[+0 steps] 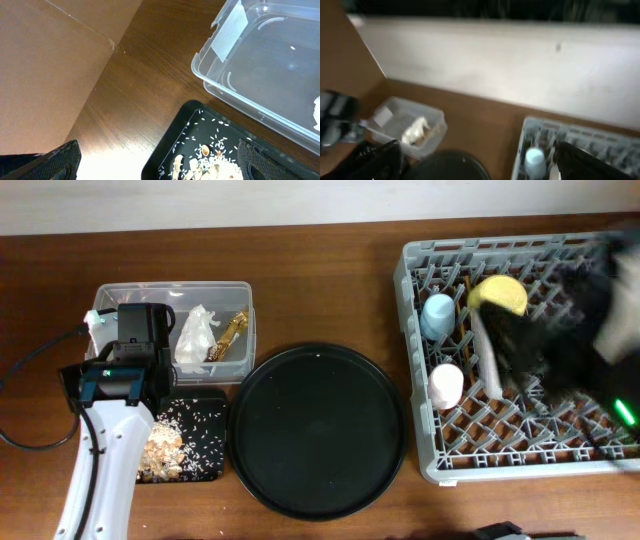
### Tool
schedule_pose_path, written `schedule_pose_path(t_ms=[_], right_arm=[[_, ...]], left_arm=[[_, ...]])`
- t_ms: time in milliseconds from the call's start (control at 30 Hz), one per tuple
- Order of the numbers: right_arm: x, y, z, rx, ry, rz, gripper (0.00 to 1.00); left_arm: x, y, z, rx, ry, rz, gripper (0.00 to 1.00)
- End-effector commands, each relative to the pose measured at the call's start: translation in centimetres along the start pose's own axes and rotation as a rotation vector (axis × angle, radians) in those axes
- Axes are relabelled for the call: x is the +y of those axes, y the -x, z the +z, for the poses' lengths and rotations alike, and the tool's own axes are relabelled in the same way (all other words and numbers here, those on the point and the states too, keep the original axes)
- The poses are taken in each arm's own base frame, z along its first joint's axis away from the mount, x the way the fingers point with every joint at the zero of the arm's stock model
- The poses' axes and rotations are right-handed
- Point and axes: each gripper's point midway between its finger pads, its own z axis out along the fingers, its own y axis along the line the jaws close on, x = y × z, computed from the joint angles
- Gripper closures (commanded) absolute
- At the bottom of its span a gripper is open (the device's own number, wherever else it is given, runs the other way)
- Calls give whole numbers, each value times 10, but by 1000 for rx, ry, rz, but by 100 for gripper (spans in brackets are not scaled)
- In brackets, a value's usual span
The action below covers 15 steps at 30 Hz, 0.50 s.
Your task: Sort waste into correct bins and load items into the dishwasher rack
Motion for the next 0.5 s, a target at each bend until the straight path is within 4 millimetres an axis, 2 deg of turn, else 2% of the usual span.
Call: schedule_pose_path(t_ms=[0,33,67,100,167,233,300,367,400,433,467], right_arm=[[9,-20,-67,-94,-8,-29,1],[9,-43,-92,-127,-26,-33,1],[11,-68,-106,-165,-26,-39,1],[9,-85,-111,-199,-32,-44,1],[-1,-120,-106,-278,-79,-49,1],[-18,-160,-76,-355,-149,-50,1],[-30,-177,-42,-427,-174,-59,1],[-41,-184,-12,-510,-187,-73,1],[-51,-193,13,-578,-196,-83,1],[-57,-201,24,-601,-203,-82,1],[-63,-218,40,-601,-210,-80,1]], left_arm=[[4,2,-1,-6,18,5,1],[4,2,-1,-6,18,5,1],[4,2,-1,-6,18,5,1],[4,2,-1,-6,18,5,1],[4,2,-1,-6,18,5,1],[4,2,-1,-6,18,5,1],[4,2,-1,-6,18,5,1],[4,2,-1,-6,18,5,1],[4,2,-1,-6,18,5,1],[4,2,-1,-6,18,5,1],[4,2,-1,-6,18,5,1]])
